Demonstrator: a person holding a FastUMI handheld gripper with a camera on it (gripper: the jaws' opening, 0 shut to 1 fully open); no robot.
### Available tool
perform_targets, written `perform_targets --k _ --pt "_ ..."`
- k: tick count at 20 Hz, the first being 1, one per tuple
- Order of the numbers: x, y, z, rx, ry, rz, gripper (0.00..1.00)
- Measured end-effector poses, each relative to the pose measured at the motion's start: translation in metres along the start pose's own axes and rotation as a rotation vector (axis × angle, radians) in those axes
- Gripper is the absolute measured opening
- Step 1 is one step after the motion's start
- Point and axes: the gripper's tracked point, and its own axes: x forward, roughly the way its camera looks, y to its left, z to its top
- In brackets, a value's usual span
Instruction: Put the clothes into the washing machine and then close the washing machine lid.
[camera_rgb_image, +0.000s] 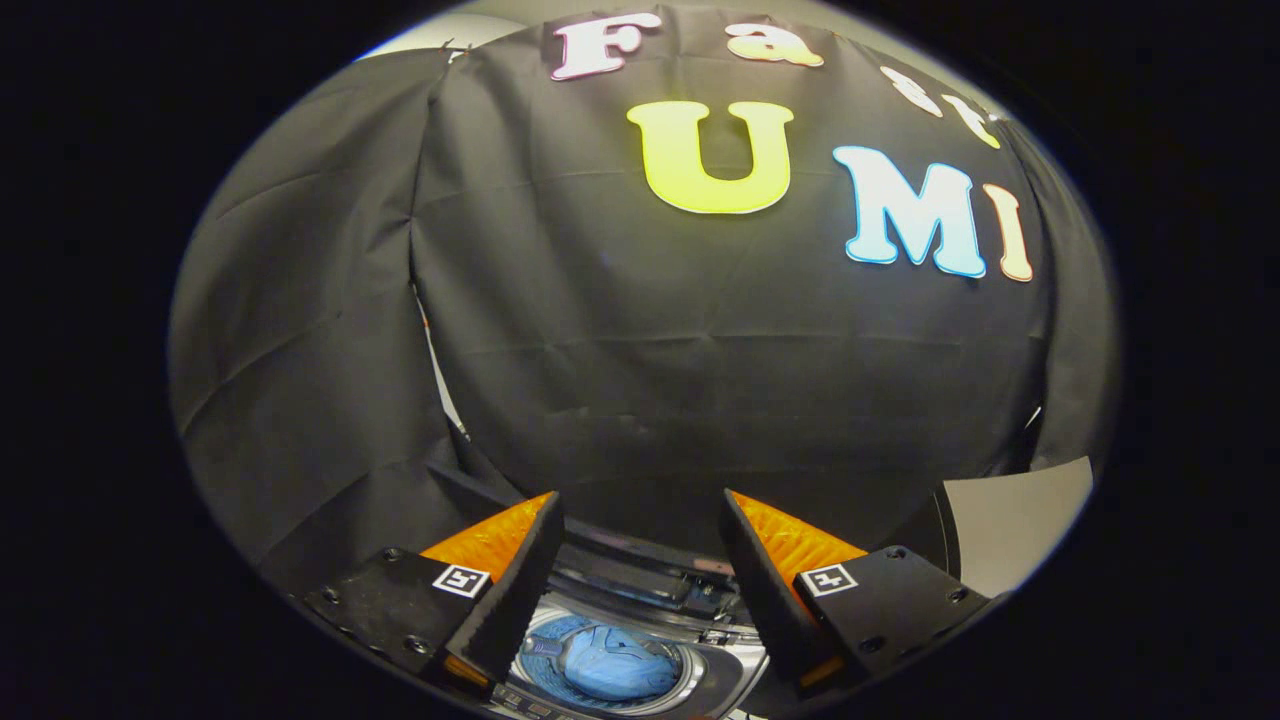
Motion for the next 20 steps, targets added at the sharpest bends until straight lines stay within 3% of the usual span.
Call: perform_targets --k 10,20 --pt "0.056 -0.002 -0.012 0.11 0.115 -0.045 0.97" --pt "0.053 0.007 -0.042 0.162 0.156 -0.027 0.99"
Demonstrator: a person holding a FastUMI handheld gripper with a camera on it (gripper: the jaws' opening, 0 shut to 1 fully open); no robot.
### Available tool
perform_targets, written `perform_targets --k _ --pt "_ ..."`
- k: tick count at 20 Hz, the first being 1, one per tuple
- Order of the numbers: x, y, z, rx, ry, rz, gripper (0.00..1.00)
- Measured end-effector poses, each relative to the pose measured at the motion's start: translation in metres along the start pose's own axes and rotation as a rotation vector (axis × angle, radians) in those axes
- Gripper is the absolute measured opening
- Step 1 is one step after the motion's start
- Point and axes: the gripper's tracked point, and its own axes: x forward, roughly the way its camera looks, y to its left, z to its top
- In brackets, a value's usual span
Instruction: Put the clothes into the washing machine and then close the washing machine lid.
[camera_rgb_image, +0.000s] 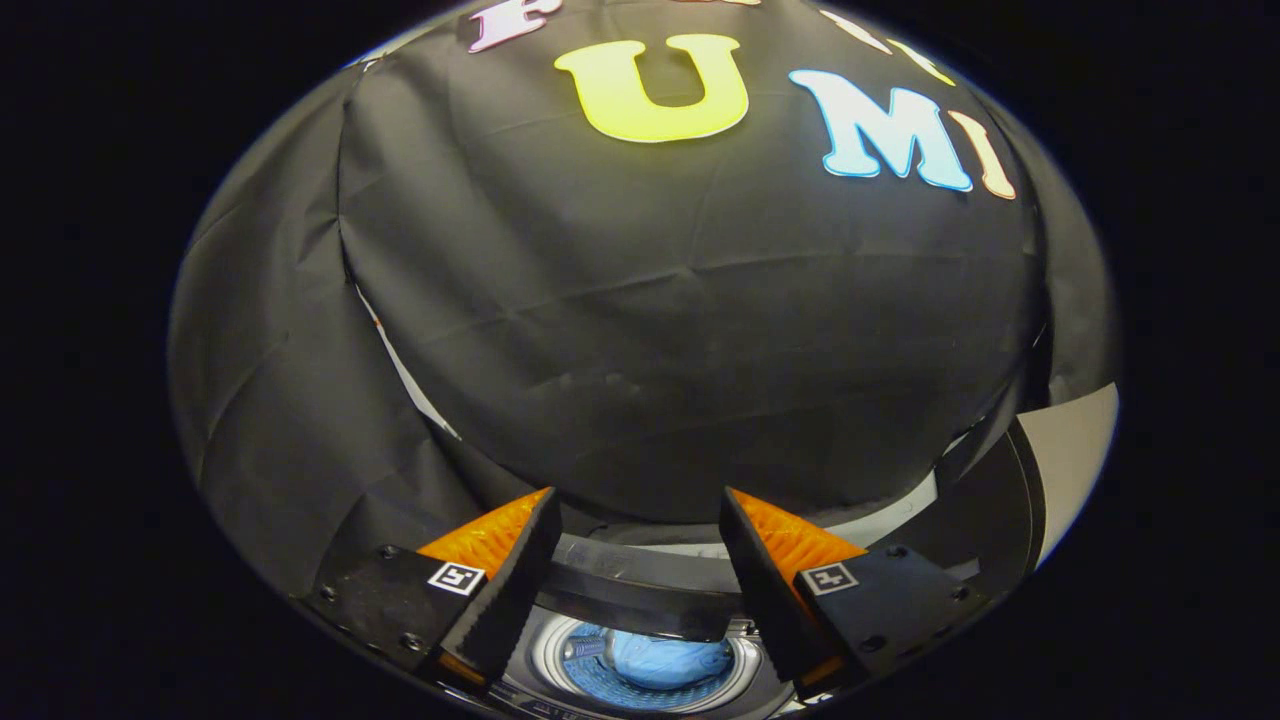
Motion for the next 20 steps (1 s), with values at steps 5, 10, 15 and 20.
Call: perform_targets --k 5,10,15,20 --pt "-0.007 0.002 -0.004 -0.01 -0.023 -0.001 0.99" --pt "-0.02 0.007 -0.015 -0.011 -0.035 -0.004 0.99" --pt "-0.029 0.01 -0.023 -0.026 -0.075 -0.003 0.99" --pt "-0.038 0.014 -0.03 -0.039 -0.117 -0.004 0.99"
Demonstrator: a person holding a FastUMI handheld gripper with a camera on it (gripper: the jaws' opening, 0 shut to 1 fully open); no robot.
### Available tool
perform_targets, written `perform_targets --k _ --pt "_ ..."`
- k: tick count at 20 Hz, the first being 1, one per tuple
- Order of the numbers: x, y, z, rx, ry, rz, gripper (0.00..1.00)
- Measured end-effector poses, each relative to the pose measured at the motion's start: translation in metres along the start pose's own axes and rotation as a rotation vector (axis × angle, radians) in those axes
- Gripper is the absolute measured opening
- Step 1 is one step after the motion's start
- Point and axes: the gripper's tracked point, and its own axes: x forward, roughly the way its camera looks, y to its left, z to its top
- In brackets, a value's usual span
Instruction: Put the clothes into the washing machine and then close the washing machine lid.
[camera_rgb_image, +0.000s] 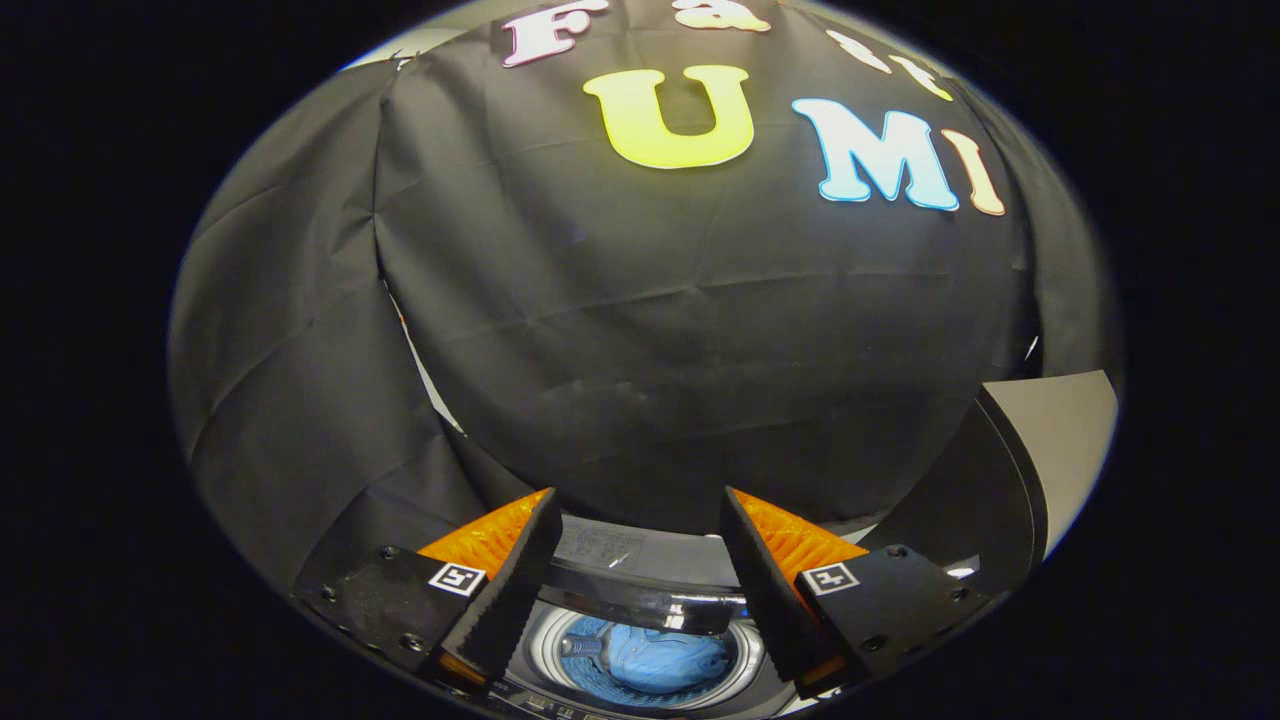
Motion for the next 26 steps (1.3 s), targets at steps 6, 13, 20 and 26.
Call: perform_targets --k 6,13,20,26 --pt "-0.008 0.002 -0.01 -0.003 -0.028 -0.005 0.99" --pt "-0.027 0.013 -0.036 -0.014 -0.079 -0.009 0.99" --pt "-0.053 0.024 -0.083 -0.033 -0.107 -0.013 0.98" --pt "-0.078 0.024 -0.115 -0.019 -0.089 -0.018 0.97"
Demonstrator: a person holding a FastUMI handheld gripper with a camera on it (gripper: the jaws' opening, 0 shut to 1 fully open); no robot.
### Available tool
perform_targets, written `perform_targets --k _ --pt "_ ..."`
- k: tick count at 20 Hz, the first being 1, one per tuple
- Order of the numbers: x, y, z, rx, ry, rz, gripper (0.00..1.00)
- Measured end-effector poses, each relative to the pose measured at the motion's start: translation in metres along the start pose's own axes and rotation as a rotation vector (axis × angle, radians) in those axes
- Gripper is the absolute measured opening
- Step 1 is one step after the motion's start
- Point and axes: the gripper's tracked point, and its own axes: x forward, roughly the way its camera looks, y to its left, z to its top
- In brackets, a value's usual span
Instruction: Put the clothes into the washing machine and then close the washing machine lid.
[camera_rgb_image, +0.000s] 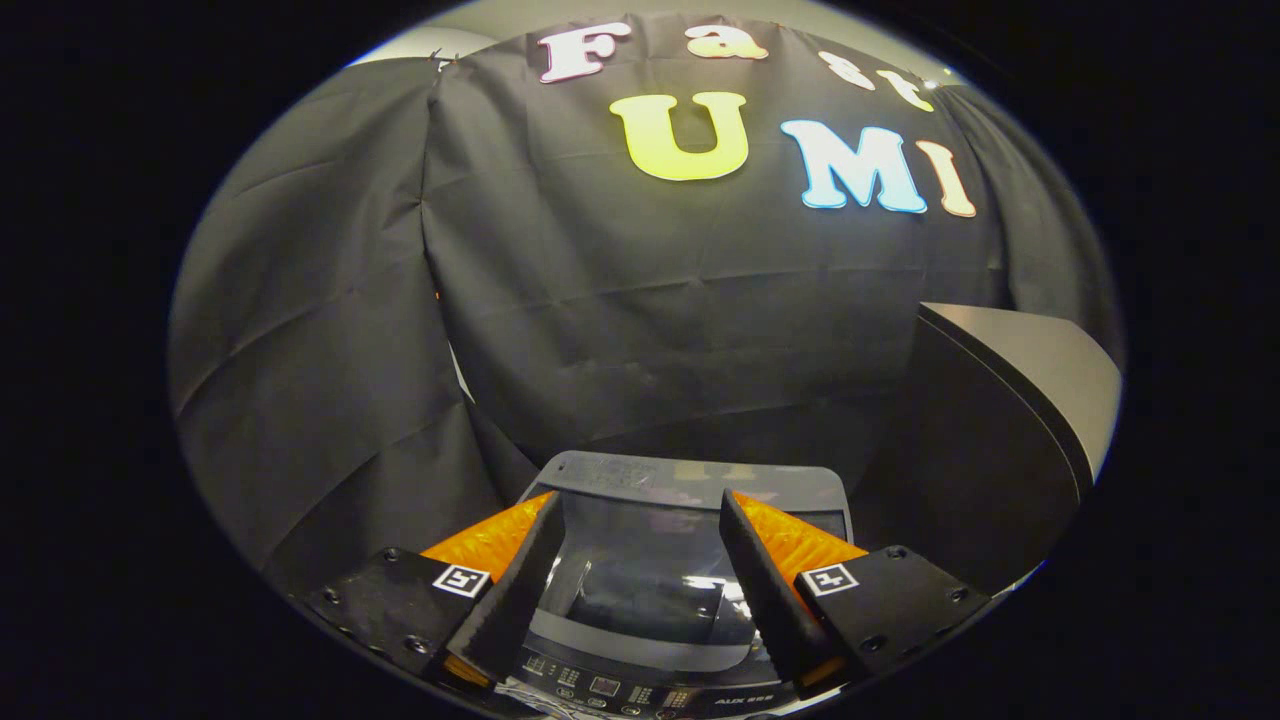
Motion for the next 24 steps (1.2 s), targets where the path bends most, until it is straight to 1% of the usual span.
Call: perform_targets --k 4,7,10,13,15,17,20,22,24 --pt "-0.025 -0.012 -0.004 0.003 -0.006 -0.009 0.97" --pt "-0.047 -0.025 0.0 0.018 -0.035 0.022 0.97" --pt "-0.08 -0.054 0.011 -0.039 -0.101 0.06 0.97" --pt "-0.124 -0.104 0.012 -0.097 -0.158 0.079 0.97" --pt "-0.16 -0.149 0.01 -0.145 -0.191 0.064 0.97" --pt "-0.195 -0.197 0.006 -0.178 -0.226 0.04 0.97" --pt "-0.251 -0.268 -0.003 -0.18 -0.289 -0.017 0.97" --pt "-0.284 -0.303 -0.002 -0.197 -0.358 -0.058 0.97" --pt "-0.302 -0.333 -0.016 -0.222 -0.368 -0.085 0.97"
